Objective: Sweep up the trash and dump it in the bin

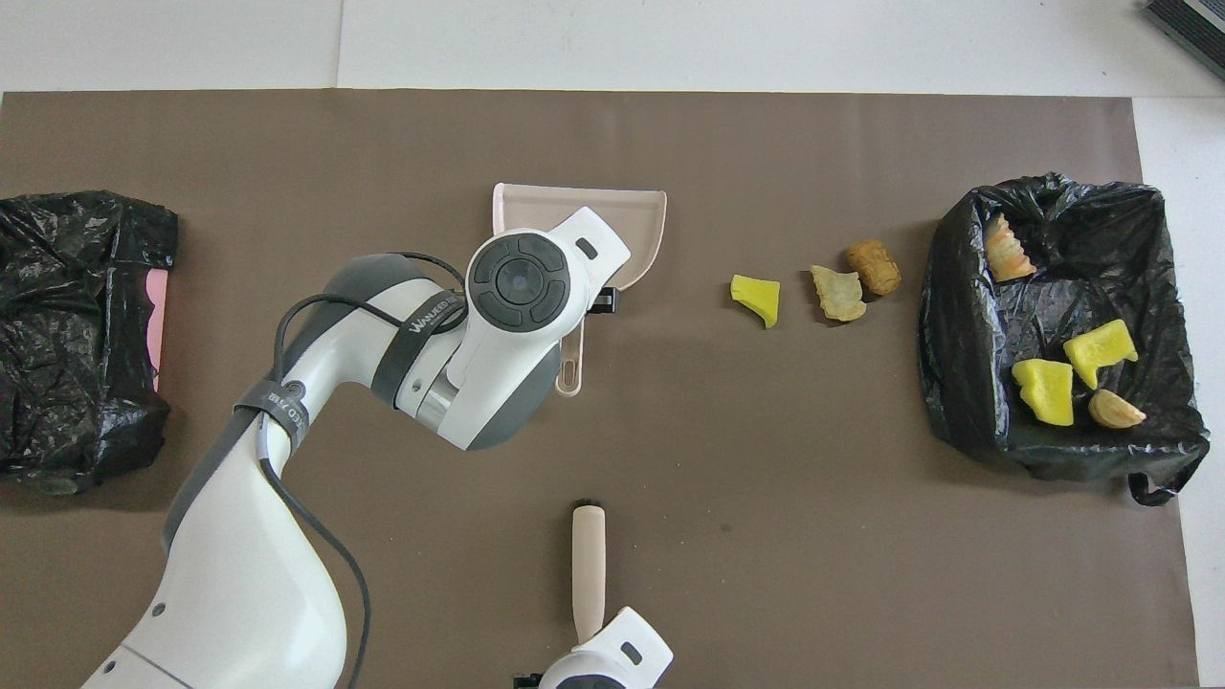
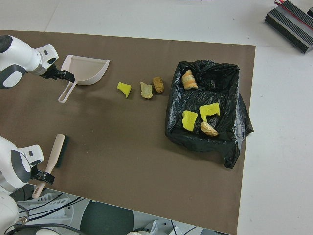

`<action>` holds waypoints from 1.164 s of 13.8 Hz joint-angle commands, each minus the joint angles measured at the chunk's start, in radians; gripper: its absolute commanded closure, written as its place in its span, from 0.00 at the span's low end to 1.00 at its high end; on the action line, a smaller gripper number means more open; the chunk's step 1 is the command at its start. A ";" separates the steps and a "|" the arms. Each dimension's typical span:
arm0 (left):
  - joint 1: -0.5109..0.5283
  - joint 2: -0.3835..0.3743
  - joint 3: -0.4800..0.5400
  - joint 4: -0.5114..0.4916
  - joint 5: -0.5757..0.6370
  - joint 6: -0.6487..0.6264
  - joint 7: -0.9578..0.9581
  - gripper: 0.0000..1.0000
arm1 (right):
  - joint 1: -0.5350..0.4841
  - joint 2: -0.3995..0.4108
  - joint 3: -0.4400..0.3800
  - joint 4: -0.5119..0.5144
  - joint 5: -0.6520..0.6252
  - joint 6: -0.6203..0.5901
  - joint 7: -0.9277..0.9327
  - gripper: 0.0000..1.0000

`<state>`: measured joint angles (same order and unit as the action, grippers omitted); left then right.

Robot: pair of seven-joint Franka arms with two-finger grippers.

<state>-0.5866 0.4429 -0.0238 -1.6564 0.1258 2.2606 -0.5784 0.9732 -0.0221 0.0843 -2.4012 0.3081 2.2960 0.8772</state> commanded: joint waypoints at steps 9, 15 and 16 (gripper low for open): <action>-0.033 0.002 0.011 -0.039 0.009 -0.004 -0.028 0.24 | -0.042 0.004 -0.009 0.048 -0.067 -0.085 -0.029 1.00; -0.022 -0.012 0.013 -0.031 0.009 -0.004 -0.012 0.93 | -0.085 -0.028 -0.014 0.062 -0.086 -0.139 -0.030 1.00; -0.019 -0.019 0.013 -0.031 0.009 -0.004 -0.008 0.98 | -0.106 -0.068 -0.014 0.065 -0.099 -0.182 -0.032 1.00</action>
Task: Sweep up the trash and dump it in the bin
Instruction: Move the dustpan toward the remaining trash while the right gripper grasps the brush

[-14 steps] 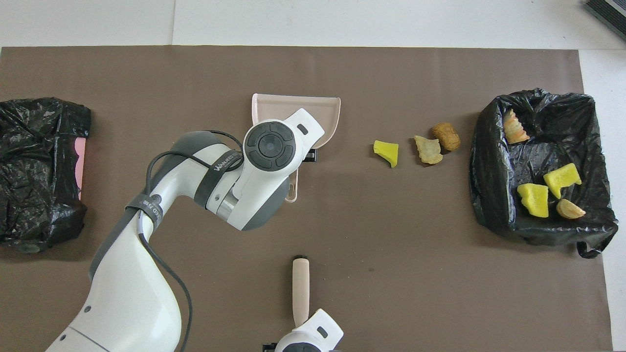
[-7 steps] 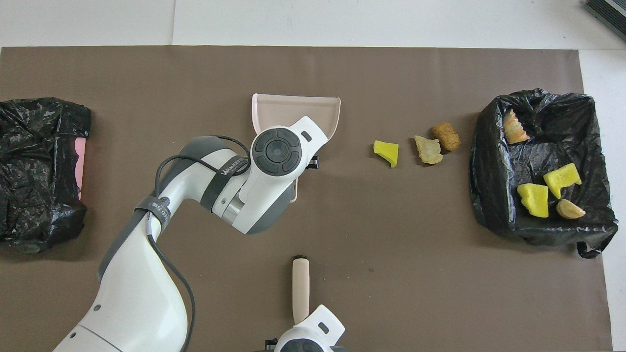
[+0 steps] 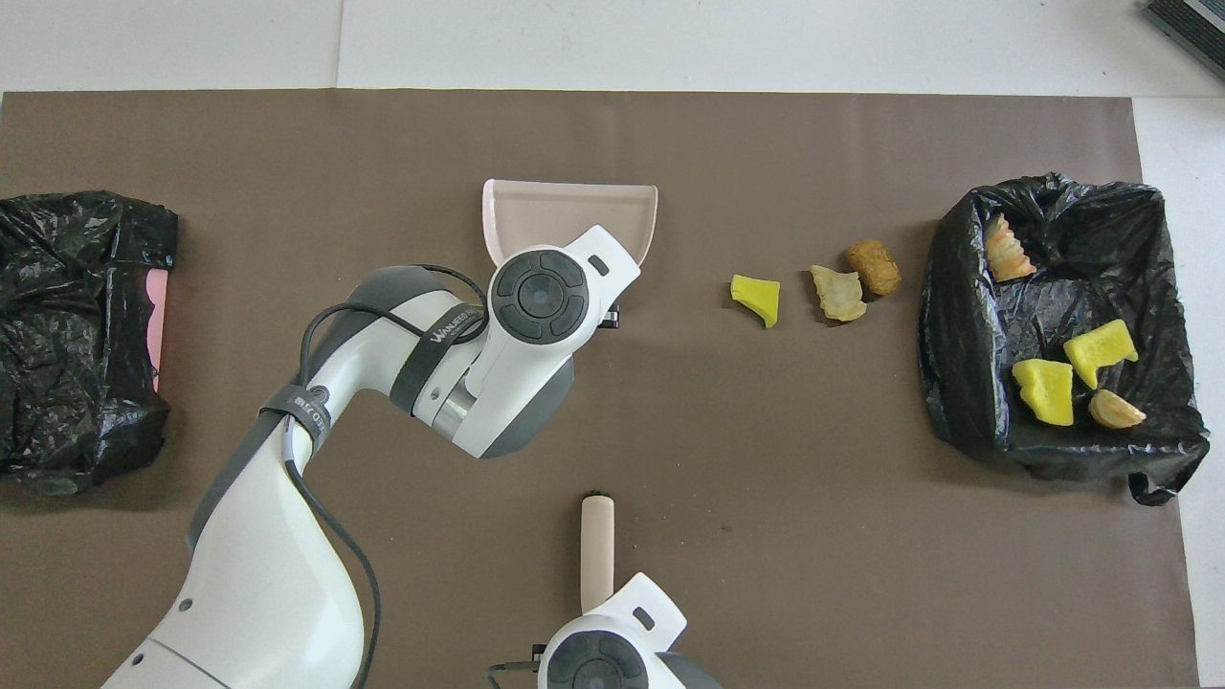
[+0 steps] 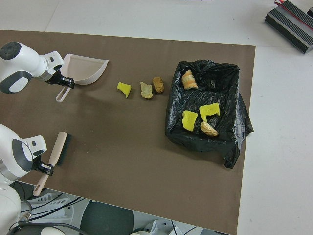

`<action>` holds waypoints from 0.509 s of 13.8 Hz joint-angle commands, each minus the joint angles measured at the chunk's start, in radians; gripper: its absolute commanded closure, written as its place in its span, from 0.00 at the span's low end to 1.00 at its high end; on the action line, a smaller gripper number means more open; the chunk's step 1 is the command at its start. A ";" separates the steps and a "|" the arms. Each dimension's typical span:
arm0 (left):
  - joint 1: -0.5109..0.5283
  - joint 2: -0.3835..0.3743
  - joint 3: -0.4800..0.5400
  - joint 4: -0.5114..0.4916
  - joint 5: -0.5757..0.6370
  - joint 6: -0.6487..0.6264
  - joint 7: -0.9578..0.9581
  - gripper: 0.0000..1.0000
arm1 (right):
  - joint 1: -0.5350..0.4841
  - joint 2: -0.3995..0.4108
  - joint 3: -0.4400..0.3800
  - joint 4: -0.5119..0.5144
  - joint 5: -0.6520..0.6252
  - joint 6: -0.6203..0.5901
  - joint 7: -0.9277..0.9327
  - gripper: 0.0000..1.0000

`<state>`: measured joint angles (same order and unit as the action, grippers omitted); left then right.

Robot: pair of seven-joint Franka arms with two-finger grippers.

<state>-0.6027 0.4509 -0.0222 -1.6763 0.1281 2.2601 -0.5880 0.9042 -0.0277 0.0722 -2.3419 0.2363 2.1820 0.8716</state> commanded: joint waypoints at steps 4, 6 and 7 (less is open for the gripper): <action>0.020 -0.067 0.011 -0.017 0.007 -0.069 0.202 1.00 | -0.181 -0.211 0.000 0.004 -0.072 -0.269 -0.130 1.00; 0.047 -0.119 0.011 -0.019 0.007 -0.169 0.359 1.00 | -0.259 -0.219 0.000 0.013 -0.164 -0.320 -0.175 1.00; 0.054 -0.133 0.011 -0.019 0.007 -0.210 0.458 1.00 | -0.307 -0.204 0.004 0.030 -0.192 -0.318 -0.186 1.00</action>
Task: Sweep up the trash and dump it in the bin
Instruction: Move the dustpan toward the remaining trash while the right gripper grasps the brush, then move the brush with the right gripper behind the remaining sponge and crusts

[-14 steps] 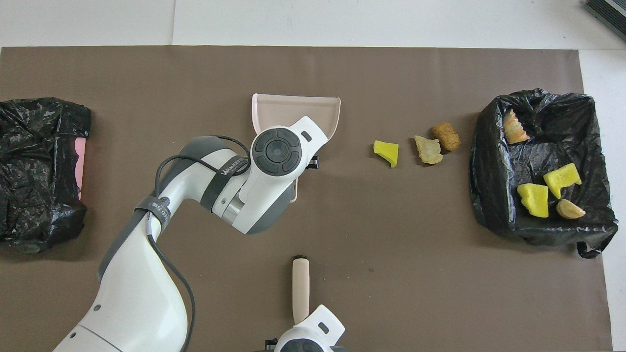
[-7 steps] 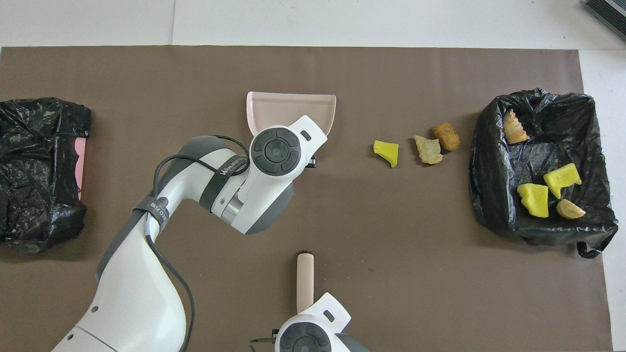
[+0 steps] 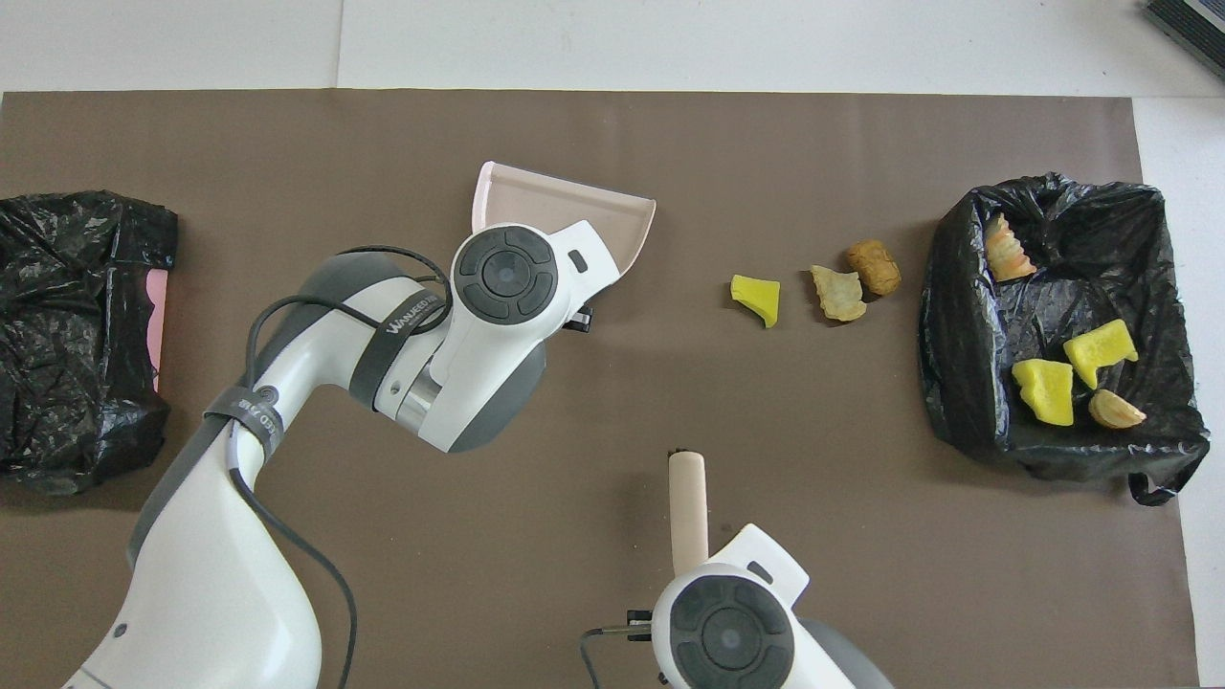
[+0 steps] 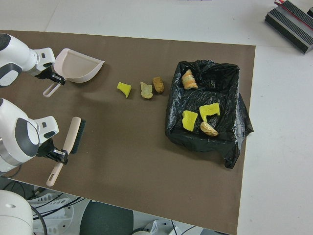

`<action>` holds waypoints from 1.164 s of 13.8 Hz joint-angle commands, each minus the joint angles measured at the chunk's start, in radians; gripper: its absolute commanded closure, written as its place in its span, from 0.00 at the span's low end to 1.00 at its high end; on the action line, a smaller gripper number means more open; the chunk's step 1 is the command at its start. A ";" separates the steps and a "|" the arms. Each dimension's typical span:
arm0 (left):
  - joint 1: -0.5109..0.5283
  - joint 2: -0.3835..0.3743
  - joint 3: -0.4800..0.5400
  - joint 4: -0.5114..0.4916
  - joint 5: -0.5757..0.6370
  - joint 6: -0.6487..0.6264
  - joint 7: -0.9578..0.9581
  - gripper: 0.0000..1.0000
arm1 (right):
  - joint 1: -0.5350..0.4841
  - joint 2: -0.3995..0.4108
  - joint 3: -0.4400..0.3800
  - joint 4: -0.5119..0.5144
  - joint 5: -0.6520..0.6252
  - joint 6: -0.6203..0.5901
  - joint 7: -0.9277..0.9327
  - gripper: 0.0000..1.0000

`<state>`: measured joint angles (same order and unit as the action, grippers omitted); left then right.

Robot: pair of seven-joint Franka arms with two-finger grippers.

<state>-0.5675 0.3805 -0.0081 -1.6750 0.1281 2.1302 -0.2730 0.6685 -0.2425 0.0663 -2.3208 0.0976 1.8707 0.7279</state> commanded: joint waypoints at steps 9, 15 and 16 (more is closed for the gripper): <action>0.043 -0.091 -0.004 -0.058 -0.021 -0.151 1.018 1.00 | -0.360 0.268 0.010 0.317 -0.219 -0.047 -0.271 1.00; 0.014 -0.118 -0.003 -0.192 -0.021 -0.015 1.083 1.00 | -0.466 0.417 0.007 0.471 -0.390 -0.068 -0.367 1.00; 0.012 -0.123 -0.003 -0.196 -0.021 -0.012 1.078 1.00 | -0.483 0.430 0.007 0.483 -0.430 -0.065 -0.402 1.00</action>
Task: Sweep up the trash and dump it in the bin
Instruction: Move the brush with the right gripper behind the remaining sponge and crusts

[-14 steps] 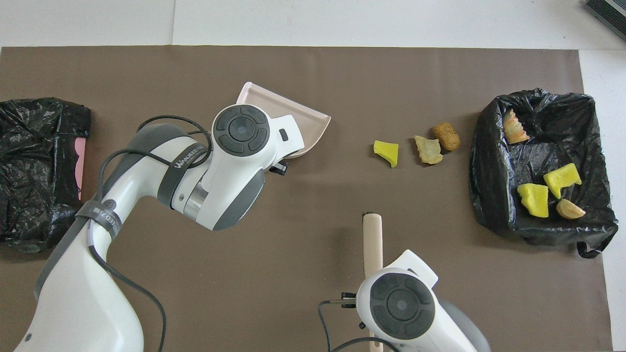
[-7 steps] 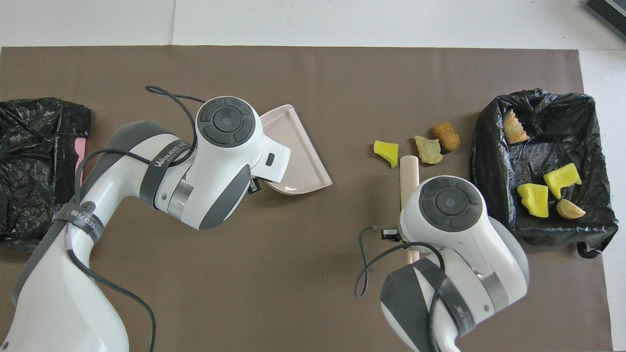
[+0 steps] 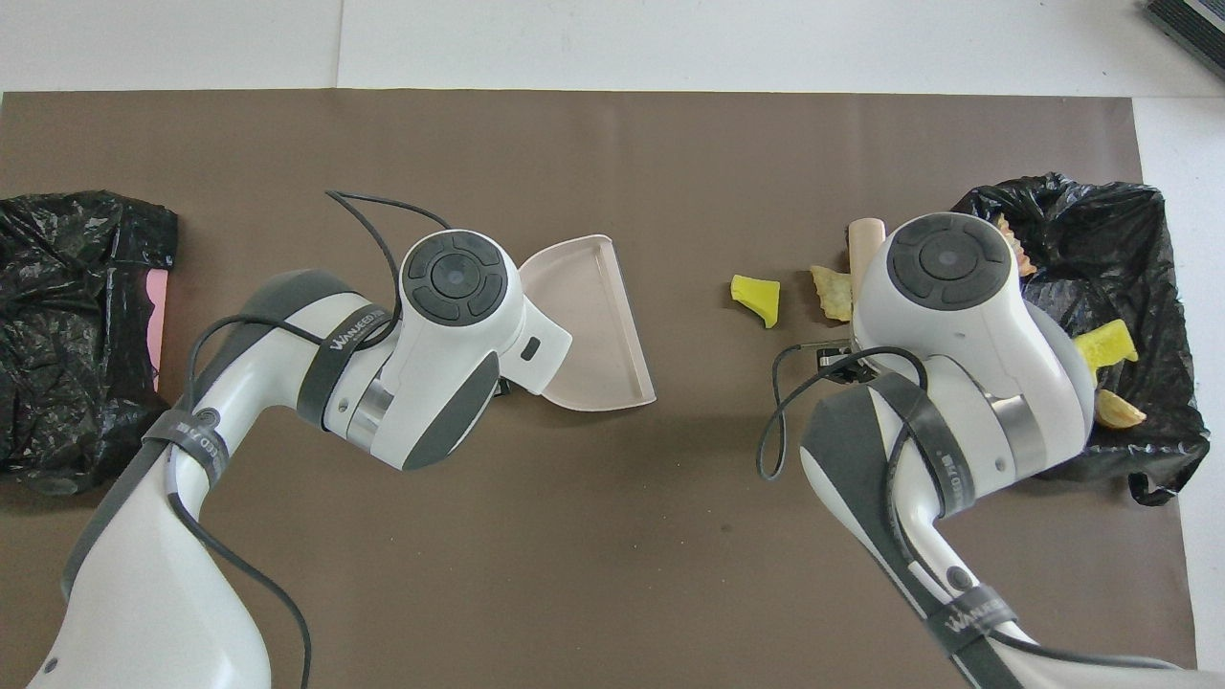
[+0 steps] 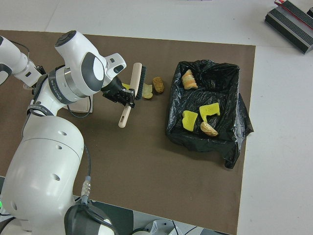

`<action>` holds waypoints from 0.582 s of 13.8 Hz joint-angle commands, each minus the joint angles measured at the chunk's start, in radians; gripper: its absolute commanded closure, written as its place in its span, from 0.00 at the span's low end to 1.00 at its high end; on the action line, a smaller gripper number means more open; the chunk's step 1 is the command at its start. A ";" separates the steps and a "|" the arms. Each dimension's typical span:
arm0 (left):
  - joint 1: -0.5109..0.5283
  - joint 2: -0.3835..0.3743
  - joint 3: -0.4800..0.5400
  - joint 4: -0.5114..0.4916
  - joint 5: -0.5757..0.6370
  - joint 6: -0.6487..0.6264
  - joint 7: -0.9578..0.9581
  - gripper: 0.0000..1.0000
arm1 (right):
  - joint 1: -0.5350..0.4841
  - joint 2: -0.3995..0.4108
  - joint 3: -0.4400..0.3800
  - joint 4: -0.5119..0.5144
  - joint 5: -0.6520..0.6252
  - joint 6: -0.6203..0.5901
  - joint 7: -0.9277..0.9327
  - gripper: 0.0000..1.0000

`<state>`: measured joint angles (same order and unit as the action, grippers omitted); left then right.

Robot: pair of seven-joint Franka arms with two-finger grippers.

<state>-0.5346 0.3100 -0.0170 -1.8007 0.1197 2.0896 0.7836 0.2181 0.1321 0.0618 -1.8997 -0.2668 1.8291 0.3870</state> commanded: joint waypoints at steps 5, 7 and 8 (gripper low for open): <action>-0.027 -0.063 0.006 -0.092 -0.012 0.035 0.019 1.00 | -0.049 0.136 0.012 0.082 -0.199 -0.048 -0.083 1.00; -0.027 -0.068 0.008 -0.103 -0.012 0.035 0.016 1.00 | -0.040 0.153 0.013 0.080 -0.276 -0.045 -0.086 1.00; -0.022 -0.071 0.006 -0.112 -0.012 0.035 0.005 1.00 | -0.039 0.158 0.013 0.079 -0.290 -0.042 -0.086 1.00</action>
<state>-0.5470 0.2834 -0.0222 -1.8465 0.1194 2.1046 0.7834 0.1814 0.2713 0.0643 -1.8462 -0.5100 1.8033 0.3244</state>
